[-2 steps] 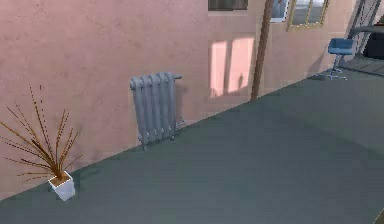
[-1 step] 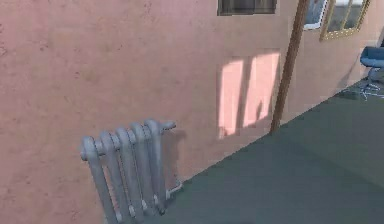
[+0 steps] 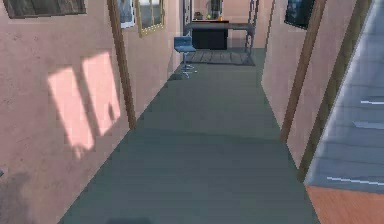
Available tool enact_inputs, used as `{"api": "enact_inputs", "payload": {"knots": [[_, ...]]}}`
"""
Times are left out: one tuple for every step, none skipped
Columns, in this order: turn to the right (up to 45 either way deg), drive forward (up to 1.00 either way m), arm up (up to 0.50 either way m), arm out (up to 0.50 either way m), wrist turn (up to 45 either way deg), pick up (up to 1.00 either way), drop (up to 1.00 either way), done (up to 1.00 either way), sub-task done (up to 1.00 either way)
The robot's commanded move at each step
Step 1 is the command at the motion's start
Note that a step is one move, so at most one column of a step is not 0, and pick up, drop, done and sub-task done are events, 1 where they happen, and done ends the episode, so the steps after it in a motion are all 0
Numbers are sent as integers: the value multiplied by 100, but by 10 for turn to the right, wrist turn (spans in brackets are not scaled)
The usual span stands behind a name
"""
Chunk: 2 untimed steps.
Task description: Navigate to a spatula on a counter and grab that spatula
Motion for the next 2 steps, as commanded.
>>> {"api": "enact_inputs", "payload": {"knots": [[150,0,0,0,0,0,0,0,0],[0,5,0,0,0,0,0,0,0]]}}
